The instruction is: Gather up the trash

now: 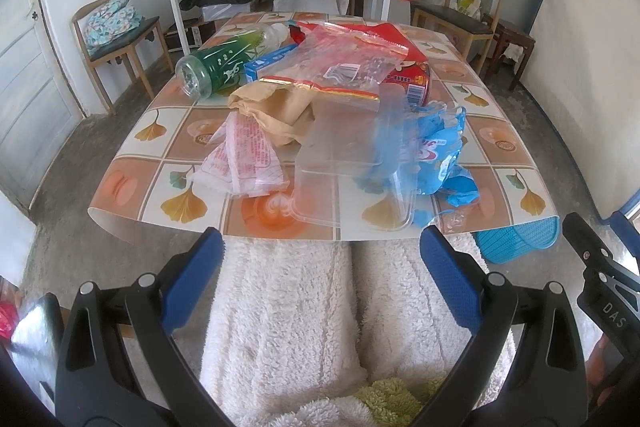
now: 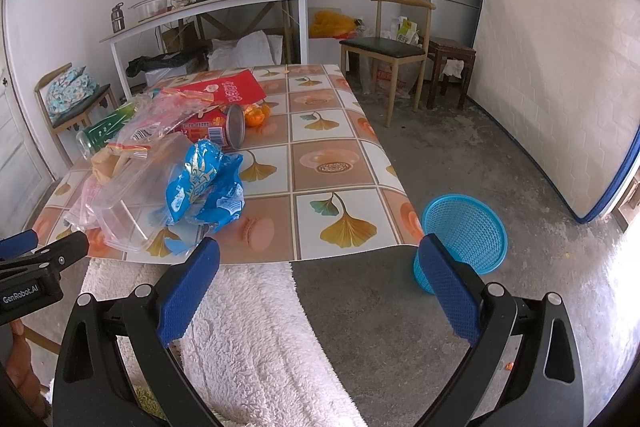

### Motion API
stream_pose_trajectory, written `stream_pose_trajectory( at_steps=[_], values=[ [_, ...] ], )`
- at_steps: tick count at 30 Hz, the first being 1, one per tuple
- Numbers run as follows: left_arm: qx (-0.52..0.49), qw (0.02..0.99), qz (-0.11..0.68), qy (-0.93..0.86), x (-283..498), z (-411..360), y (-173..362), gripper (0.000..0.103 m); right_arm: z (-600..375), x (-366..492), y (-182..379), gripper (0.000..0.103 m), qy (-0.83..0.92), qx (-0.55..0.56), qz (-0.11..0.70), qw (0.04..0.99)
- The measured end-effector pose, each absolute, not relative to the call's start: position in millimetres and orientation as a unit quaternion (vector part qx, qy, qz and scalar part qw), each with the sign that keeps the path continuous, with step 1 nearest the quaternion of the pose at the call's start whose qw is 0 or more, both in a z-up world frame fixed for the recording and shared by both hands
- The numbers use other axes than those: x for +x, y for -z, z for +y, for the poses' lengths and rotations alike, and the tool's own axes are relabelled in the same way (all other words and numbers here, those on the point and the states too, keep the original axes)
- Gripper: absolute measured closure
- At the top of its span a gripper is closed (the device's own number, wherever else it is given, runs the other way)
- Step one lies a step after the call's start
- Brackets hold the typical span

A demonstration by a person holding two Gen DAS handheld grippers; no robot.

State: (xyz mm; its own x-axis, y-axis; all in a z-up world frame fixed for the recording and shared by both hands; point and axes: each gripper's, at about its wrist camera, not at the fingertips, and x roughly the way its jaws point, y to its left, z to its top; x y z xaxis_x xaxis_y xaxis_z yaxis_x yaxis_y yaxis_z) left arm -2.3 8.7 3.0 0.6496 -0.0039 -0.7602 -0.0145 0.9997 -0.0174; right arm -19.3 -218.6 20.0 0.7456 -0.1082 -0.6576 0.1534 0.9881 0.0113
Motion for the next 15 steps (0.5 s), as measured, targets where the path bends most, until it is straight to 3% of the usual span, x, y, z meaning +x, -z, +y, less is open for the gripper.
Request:
stream_pose_trajectory(
  at_steps=[15],
  values=[
    [-0.013, 0.908, 0.420, -0.004, -1.8, 13.2, 2.3, 0.007, -218.7, -18.5, -22.6, 0.006, 0.070, 0.034, 0.351, 0.933]
  ],
)
